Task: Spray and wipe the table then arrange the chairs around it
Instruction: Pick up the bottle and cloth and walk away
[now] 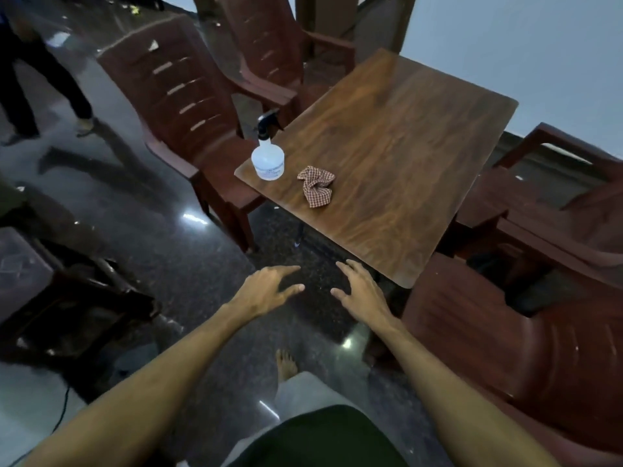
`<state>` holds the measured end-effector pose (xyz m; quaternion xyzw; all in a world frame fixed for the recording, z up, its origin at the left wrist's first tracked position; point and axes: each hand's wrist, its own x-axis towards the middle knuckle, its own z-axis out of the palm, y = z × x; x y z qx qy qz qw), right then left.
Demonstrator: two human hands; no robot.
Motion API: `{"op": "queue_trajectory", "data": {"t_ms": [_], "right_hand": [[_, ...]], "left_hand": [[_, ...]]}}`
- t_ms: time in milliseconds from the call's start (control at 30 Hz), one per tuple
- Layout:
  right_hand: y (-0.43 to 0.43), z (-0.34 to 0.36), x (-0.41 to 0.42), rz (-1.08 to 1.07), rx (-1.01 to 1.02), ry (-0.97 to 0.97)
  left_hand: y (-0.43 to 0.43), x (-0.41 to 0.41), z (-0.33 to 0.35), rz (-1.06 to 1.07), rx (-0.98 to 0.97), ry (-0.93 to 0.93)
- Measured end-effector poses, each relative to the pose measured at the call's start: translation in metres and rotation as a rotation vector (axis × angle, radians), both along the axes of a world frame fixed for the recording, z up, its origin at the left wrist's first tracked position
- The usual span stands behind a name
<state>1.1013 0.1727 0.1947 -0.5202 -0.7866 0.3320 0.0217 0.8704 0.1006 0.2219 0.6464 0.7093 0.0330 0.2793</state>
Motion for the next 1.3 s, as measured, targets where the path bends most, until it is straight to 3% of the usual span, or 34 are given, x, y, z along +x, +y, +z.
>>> {"op": "queue_trajectory", "data": {"t_ms": [400, 600, 767, 1033, 1300], "right_hand": [[0.067, 0.005, -0.117, -0.279, 0.022, 0.032], [0.114, -0.001, -0.168, -0.410, 0.090, 0.041], [0.157, -0.005, -0.208, -0.565, 0.090, -0.055], [0.197, -0.023, -0.235, -0.534, 0.038, -0.247], [0.220, -0.033, -0.237, -0.577, 0.135, -0.322]], "left_hand": [[0.124, -0.130, 0.006, -0.080, 0.027, -0.058], [0.185, -0.180, -0.007, 0.149, 0.268, -0.212], [0.251, -0.224, -0.024, 0.174, 0.238, -0.517], [0.296, -0.230, -0.034, 0.101, 0.207, -0.575], [0.326, -0.223, -0.026, 0.051, 0.241, -0.623]]}}
